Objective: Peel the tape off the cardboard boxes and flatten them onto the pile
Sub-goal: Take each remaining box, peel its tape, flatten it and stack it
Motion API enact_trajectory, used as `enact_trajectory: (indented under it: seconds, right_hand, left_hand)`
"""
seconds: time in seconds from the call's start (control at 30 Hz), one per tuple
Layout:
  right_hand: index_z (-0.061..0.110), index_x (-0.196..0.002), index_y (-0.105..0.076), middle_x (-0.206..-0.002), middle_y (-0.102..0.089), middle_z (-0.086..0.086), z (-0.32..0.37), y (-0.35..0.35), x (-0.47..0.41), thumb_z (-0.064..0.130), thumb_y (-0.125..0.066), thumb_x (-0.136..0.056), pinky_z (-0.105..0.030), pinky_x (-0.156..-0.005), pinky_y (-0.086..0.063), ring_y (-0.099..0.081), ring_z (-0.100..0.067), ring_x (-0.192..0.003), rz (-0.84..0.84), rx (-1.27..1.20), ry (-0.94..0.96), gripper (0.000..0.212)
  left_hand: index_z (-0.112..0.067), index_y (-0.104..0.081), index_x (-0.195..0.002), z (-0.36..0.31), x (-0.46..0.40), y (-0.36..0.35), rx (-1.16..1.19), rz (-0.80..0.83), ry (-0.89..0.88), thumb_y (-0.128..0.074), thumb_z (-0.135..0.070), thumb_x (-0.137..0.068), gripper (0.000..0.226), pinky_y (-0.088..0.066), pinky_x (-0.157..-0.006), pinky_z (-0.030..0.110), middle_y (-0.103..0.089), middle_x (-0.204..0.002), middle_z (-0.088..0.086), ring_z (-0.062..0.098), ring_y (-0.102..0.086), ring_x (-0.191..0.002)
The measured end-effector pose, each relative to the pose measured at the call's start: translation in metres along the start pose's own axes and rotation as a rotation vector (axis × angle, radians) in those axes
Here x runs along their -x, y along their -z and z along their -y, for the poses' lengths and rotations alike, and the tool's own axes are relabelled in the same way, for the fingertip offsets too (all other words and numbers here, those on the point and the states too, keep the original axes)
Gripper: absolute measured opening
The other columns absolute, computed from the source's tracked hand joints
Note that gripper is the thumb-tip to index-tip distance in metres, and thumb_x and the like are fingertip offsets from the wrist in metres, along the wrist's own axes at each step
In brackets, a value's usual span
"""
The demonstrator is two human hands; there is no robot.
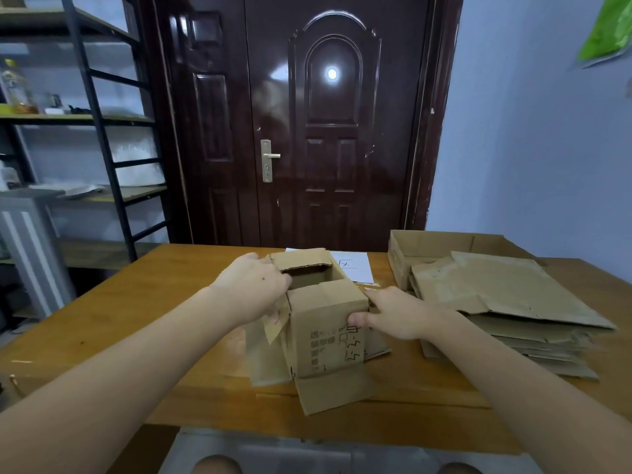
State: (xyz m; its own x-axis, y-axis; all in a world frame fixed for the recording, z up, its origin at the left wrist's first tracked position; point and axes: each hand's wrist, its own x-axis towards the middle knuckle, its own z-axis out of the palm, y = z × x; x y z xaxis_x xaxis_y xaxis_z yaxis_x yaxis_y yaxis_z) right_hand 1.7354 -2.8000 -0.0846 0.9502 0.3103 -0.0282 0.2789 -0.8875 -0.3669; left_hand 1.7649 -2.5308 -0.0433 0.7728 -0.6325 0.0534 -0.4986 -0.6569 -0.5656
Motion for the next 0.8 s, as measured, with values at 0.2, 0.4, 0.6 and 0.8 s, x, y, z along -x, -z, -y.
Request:
enact_trajectory:
  seconds: [0.2, 0.4, 0.6, 0.8]
  right_hand:
    - [0.04, -0.145, -0.046, -0.136, -0.059, 0.012, -0.016, 0.004, -0.018, 0.054, -0.061, -0.096, -0.038, -0.102, -0.05, -0.055, -0.012, -0.122, -0.063, -0.007, -0.035, 0.054]
    - [0.028, -0.162, -0.02, -0.165, -0.028, 0.004, -0.012, 0.018, -0.019, 0.021, -0.062, -0.096, -0.034, -0.121, -0.026, -0.025, -0.017, -0.151, -0.287, 0.318, 0.052, 0.078]
    - [0.025, -0.163, -0.006, -0.171, 0.003, 0.001, 0.023, 0.015, -0.015, 0.062, -0.066, -0.085, -0.042, -0.126, -0.019, 0.0, -0.018, -0.157, 0.024, 0.487, 0.174, 0.105]
    - [0.038, -0.16, -0.015, -0.17, -0.003, 0.002, 0.014, 0.013, -0.026, 0.06, -0.071, -0.085, -0.047, -0.123, -0.025, -0.008, -0.024, -0.155, 0.043, 0.396, 0.103, 0.097]
  left_hand:
    - [-0.029, -0.061, -0.133, 0.01, -0.017, -0.003, 0.214, -0.016, -0.142, -0.066, -0.066, -0.085, 0.061, -0.028, -0.119, 0.033, -0.057, -0.132, -0.013, 0.012, -0.045, -0.131]
    - [-0.029, -0.055, -0.115, -0.012, -0.021, -0.011, 0.419, 0.018, 0.0, -0.05, -0.079, -0.087, 0.057, -0.047, -0.076, 0.032, -0.058, -0.103, -0.011, 0.012, -0.053, -0.09]
    - [-0.023, -0.057, -0.126, -0.05, -0.038, 0.001, 0.318, -0.109, 0.056, -0.04, -0.074, -0.096, 0.062, -0.046, -0.086, 0.032, -0.063, -0.111, -0.005, 0.017, -0.055, -0.099]
    - [-0.029, -0.059, -0.132, -0.042, -0.04, 0.002, 0.451, -0.147, -0.046, -0.045, -0.067, -0.098, 0.052, -0.048, -0.087, 0.029, -0.066, -0.108, -0.009, 0.014, -0.059, -0.095]
